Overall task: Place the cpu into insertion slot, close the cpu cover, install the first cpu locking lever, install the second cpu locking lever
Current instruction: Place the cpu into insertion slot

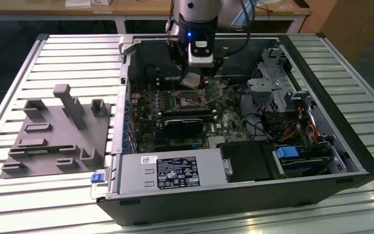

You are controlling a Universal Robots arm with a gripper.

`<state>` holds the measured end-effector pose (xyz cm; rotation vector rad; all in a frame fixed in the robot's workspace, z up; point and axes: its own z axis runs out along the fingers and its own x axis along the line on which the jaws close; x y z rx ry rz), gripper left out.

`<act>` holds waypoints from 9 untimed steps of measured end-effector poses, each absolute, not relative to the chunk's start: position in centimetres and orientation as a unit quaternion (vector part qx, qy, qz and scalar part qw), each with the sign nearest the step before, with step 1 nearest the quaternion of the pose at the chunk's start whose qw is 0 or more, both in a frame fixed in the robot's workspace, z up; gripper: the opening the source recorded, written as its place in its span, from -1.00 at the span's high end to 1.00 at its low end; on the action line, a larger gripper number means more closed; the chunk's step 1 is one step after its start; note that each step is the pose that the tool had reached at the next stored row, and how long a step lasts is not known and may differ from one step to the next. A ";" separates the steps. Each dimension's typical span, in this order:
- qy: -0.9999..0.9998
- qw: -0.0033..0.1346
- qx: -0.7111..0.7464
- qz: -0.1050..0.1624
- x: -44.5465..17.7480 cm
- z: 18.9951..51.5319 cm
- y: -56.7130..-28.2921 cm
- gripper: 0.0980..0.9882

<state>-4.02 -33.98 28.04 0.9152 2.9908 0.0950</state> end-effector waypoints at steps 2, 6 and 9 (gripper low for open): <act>0.950 0.007 0.309 0.030 -4.0 28.0 -34.0 0.01; 0.938 0.008 0.344 0.030 -4.0 28.0 -34.0 0.01; 0.929 0.009 0.369 0.030 -4.0 28.0 -34.0 0.01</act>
